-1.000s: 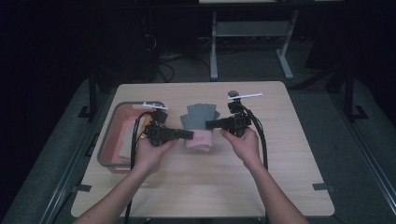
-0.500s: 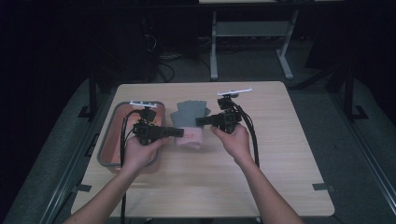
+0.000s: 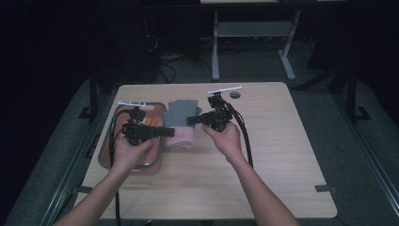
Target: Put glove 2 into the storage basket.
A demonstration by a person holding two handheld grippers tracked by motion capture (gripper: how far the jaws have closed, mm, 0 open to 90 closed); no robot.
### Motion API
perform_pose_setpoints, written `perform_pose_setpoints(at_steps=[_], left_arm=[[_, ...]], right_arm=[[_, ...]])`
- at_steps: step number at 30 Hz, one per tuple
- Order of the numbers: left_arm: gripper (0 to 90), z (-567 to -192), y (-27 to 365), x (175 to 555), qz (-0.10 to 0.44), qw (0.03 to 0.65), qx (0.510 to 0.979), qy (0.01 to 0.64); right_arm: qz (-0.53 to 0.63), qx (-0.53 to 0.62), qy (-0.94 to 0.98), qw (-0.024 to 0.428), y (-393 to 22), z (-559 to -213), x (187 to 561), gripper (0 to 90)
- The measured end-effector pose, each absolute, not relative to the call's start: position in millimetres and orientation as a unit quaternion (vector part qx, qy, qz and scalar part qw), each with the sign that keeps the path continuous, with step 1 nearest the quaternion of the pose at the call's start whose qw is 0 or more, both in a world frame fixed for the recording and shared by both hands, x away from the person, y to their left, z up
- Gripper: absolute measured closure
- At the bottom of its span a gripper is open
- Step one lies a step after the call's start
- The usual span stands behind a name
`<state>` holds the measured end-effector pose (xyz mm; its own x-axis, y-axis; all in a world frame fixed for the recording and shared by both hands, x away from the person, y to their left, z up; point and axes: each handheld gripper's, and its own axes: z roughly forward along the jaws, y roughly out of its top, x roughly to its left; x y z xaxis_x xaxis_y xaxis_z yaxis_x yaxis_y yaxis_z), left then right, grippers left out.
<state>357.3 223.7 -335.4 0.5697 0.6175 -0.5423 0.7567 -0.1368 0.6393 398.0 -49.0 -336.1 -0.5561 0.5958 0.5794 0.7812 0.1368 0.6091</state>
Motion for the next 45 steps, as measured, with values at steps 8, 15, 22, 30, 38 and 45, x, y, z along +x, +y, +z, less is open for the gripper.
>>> perform_pose_setpoints(at_steps=[8, 15, 22, 30, 38, 45], left_arm=[[66.0, -333.0, 239.5, 358.5, -0.067, 0.473, 0.745, 0.465], [66.1, -332.5, 249.7, 357.7, -0.064, 0.475, 0.74, 0.471], [66.1, -332.2, 258.0, 357.8, -0.062, 0.476, 0.737, 0.476], [66.1, -332.0, 272.0, 357.6, -0.056, 0.476, 0.735, 0.479], [66.1, -331.9, 285.7, 356.5, -0.051, 0.478, 0.731, 0.484], [66.2, -332.1, 299.5, 355.5, -0.048, 0.478, 0.726, 0.492]], right_arm=[[-0.47, -0.456, -0.749, 0.102, -32.0, -332.1, 403.5, 74.5], [-0.47, -0.452, -0.751, 0.104, -20.6, -330.2, 406.8, 74.5], [-0.47, -0.446, -0.754, 0.102, -11.8, -330.3, 409.2, 74.5], [-0.467, -0.44, -0.759, 0.104, 1.7, -328.6, 412.1, 74.5], [-0.469, -0.435, -0.761, 0.106, 16.4, -328.7, 414.5, 74.5], [-0.467, -0.429, -0.766, 0.109, 30.2, -326.9, 416.8, 74.5]])
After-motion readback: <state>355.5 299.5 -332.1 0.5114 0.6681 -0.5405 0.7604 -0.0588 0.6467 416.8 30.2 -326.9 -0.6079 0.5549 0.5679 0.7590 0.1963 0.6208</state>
